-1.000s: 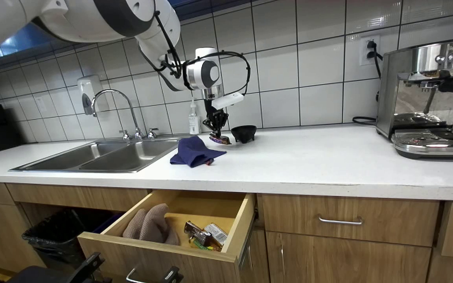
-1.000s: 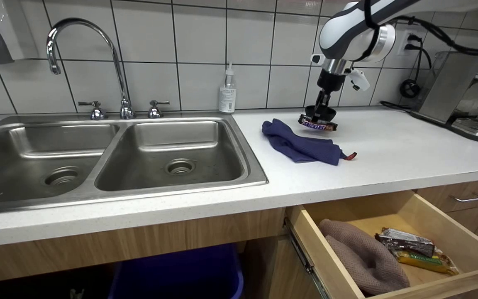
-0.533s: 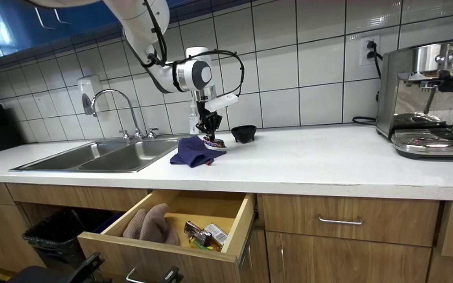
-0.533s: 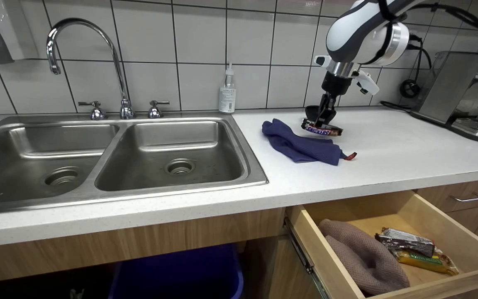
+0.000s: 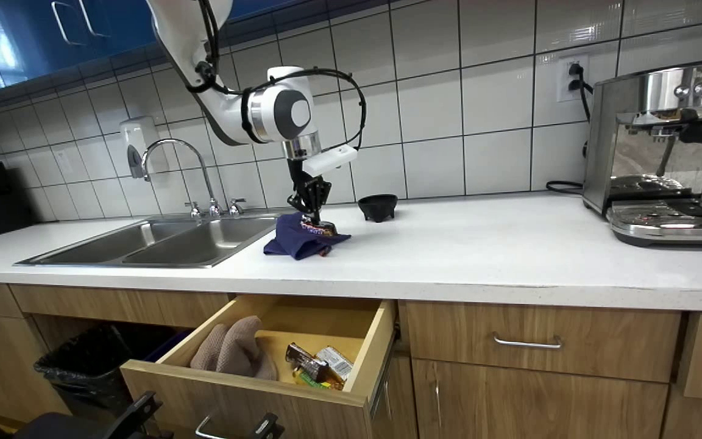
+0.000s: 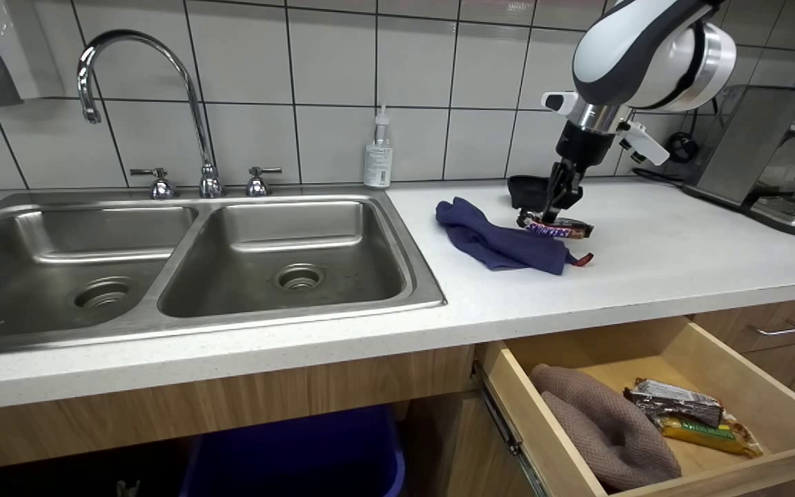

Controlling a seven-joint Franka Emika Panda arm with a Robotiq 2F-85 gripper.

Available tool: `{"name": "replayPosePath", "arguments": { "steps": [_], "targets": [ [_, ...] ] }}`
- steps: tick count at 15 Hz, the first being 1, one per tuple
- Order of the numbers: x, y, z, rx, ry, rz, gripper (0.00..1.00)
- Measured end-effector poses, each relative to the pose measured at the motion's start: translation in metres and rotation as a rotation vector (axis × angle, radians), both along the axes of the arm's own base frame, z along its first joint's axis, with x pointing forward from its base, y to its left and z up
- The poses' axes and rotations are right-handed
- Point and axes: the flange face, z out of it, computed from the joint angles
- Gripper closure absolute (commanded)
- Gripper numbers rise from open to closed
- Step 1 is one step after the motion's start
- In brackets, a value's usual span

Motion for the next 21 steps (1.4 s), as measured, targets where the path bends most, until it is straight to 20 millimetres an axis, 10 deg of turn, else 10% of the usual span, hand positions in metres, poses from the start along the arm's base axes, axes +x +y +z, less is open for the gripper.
{"name": "replayPosePath", "arguments": {
  "steps": [21],
  "targets": [
    [-0.169, -0.010, -0.006, -0.014, 0.071, 0.155, 1.00]
  ]
}}
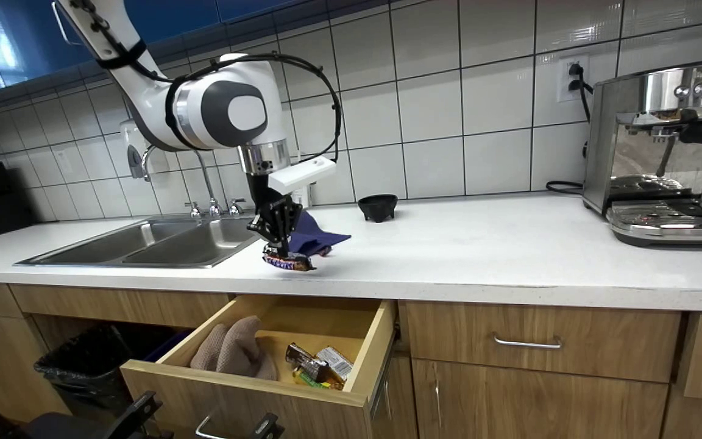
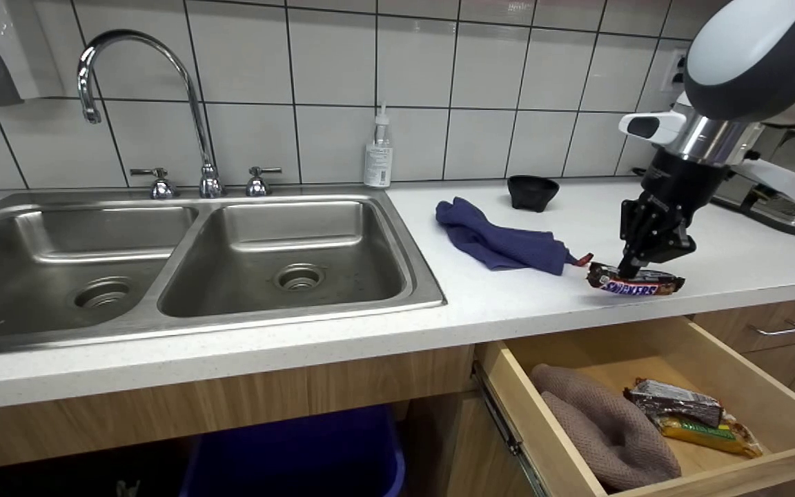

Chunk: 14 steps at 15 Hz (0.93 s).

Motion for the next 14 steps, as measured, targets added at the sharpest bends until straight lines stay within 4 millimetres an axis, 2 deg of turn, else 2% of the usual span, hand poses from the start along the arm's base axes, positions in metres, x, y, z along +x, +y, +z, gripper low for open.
{"name": "replayPosePath", "arguments": {
  "steps": [7, 14],
  "targets": [
    [-0.038, -0.016, -0.008, -0.017, 0.037, 0.026, 1.00],
    [-0.061, -0.029, -0.024, -0.031, 0.087, 0.040, 1.00]
  ]
}}
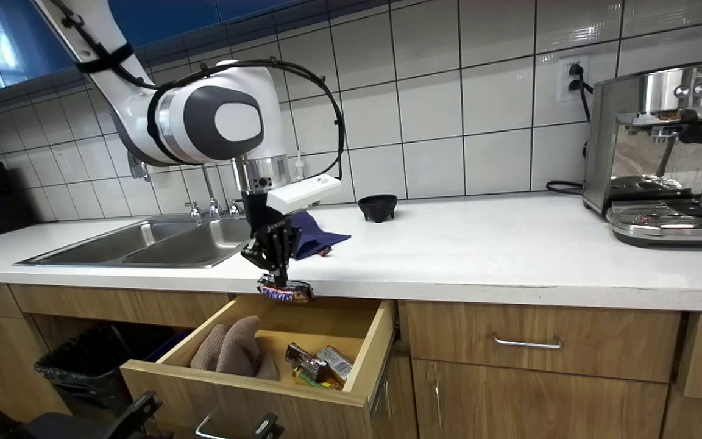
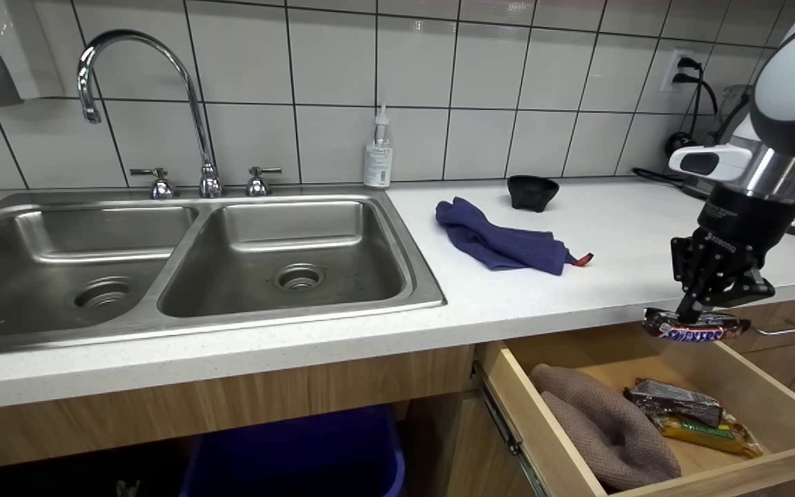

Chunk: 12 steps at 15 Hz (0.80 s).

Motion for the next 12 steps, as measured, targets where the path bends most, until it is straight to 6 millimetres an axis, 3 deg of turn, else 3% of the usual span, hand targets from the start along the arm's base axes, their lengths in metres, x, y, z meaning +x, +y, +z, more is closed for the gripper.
{"name": "replayPosePath", "arguments": {
  "steps": [12],
  "targets": [
    [-0.011, -0.018, -0.033, -0.072, 0.067, 0.068, 1.00]
  ]
}}
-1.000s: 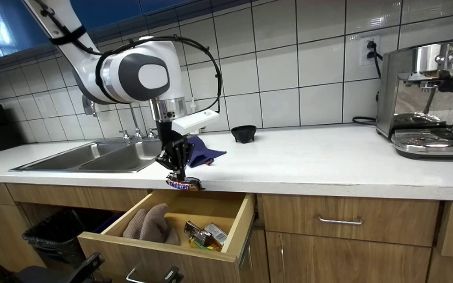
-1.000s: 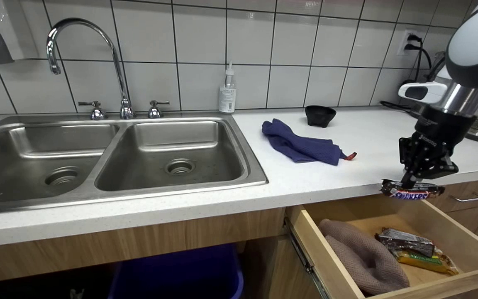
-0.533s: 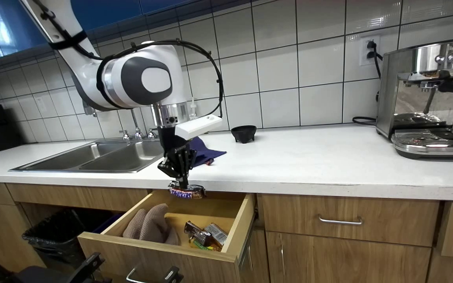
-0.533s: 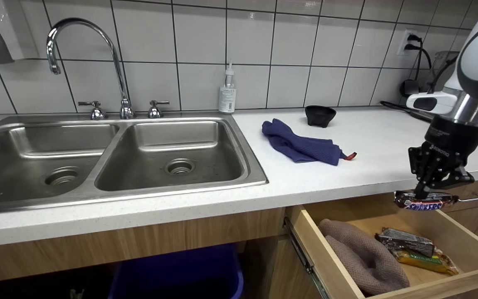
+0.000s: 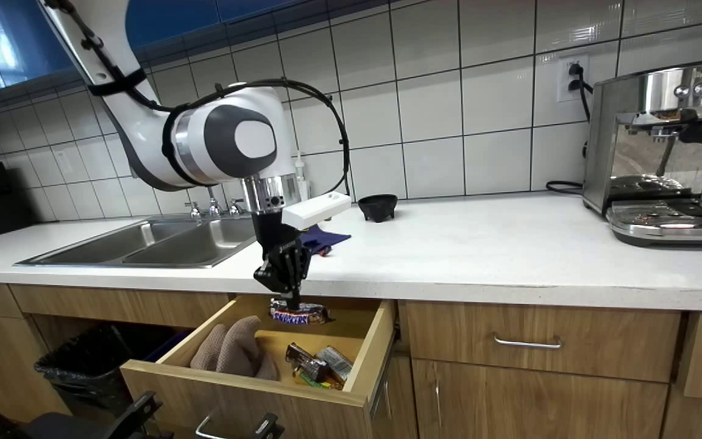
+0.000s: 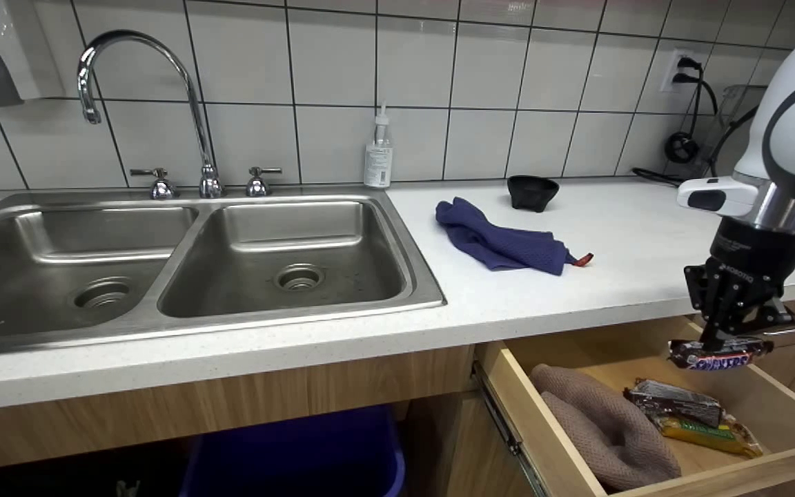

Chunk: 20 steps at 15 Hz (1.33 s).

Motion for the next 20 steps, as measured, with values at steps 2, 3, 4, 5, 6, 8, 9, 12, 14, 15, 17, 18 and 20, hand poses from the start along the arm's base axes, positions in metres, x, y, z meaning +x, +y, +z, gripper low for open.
{"name": "replayPosePath", "arguments": {
  "steps": [2, 3, 4, 5, 6, 8, 9, 12, 14, 15, 17, 18, 20],
  "targets": [
    [0.000, 0.000, -0.009, -0.007, 0.013, -0.004, 1.00],
    [0.001, 0.001, -0.013, -0.009, 0.018, -0.008, 1.00],
    [0.002, 0.001, -0.016, -0.014, 0.019, -0.011, 1.00],
    [0.003, 0.001, -0.020, -0.018, 0.021, -0.013, 1.00],
    [0.004, 0.001, -0.023, -0.022, 0.024, -0.017, 1.00],
    [0.006, 0.002, -0.029, -0.028, 0.028, -0.020, 1.00],
    [0.007, 0.002, -0.031, -0.031, 0.030, -0.021, 0.86],
    [0.010, 0.003, -0.034, -0.038, 0.033, -0.026, 0.60],
    [0.011, 0.003, -0.034, -0.040, 0.032, -0.023, 0.45],
    [0.011, 0.003, -0.034, -0.041, 0.031, -0.022, 0.38],
    [0.011, 0.003, -0.034, -0.041, 0.031, -0.022, 0.23],
    [0.011, 0.003, -0.034, -0.041, 0.031, -0.022, 0.15],
    [0.011, 0.003, -0.034, -0.041, 0.031, -0.022, 0.01]
  ]
}}
